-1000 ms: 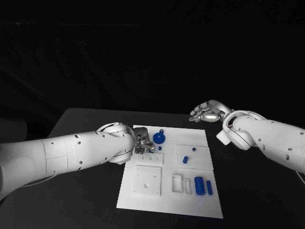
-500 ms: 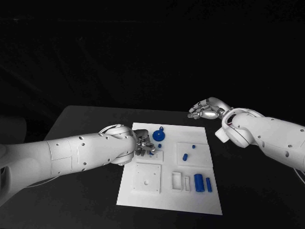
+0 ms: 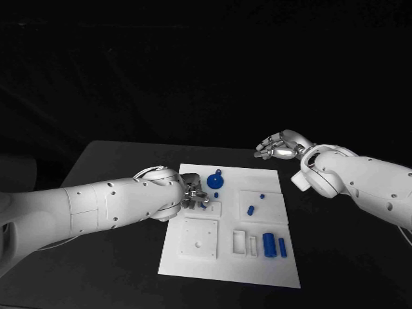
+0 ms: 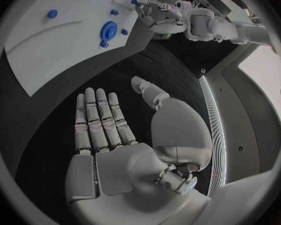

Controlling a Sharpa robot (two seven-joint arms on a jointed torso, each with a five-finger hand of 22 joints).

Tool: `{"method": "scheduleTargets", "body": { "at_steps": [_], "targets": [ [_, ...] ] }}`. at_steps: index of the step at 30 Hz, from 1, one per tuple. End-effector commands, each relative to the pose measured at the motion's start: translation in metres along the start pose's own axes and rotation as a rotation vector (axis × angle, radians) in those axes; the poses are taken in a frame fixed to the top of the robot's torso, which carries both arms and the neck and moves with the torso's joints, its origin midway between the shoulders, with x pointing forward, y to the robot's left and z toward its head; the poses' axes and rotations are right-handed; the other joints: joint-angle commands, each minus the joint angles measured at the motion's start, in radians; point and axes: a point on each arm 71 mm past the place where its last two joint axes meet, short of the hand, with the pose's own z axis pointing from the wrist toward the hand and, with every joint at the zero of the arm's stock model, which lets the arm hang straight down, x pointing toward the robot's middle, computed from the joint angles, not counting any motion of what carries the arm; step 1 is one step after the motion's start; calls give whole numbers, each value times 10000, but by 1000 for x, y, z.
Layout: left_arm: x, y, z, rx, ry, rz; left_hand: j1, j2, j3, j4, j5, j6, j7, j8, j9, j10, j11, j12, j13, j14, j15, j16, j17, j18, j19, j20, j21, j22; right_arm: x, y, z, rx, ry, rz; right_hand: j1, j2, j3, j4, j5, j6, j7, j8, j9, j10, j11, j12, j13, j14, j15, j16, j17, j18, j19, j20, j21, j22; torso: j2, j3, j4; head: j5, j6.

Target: Assemble the parts on the task board

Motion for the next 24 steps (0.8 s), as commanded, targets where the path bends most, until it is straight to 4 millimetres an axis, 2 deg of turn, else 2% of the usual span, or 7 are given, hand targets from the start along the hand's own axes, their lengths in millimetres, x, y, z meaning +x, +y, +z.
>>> {"method": "scheduleTargets", "body": {
  "at_steps": [1,7,16,24],
  "targets": [
    [1,0,0,-57,161,145,154,98,10,-21,661,949,-852,20,33,755,-746,-12,32,611,-541,15,24,-87,41,-986,-44,26,1,1,0,-33,64,38,-49,-15,-12,67,41,-51,42,40,-12,12,28,-50,-12,-46,-1,-62,-16,-61,-61,-2,-53,17,0,-1,2,15,-11],
    [2,1,0,-69,375,195,93,108,-15,-26,955,1016,-875,33,53,781,-745,49,135,631,-543,85,99,-75,42,-982,-35,96,1,1,0,-19,66,37,-38,-29,-16,68,56,-63,51,41,-19,19,32,-80,-27,-60,7,-68,-37,-69,-79,-3,-69,39,2,-5,2,27,-30],
    [4,0,0,-25,482,234,69,135,-18,-21,998,1018,-877,30,59,772,-740,57,161,617,-538,91,114,-75,35,-978,-39,116,1,1,0,-30,95,40,-30,-36,-20,73,70,-79,61,39,-28,25,37,-110,-40,-68,12,-70,-57,-76,-91,-5,-83,62,-3,-13,-4,33,-16],
    [5,1,1,-25,453,202,54,144,-21,-20,996,1013,-875,25,60,764,-735,54,169,606,-535,89,118,-76,29,-974,-44,122,1,1,0,-28,63,45,-52,-29,-37,103,43,-93,67,41,-36,36,42,-144,-51,-81,16,-73,-82,-86,-104,-4,-100,89,-1,-3,-8,47,-22]
  ]
}}
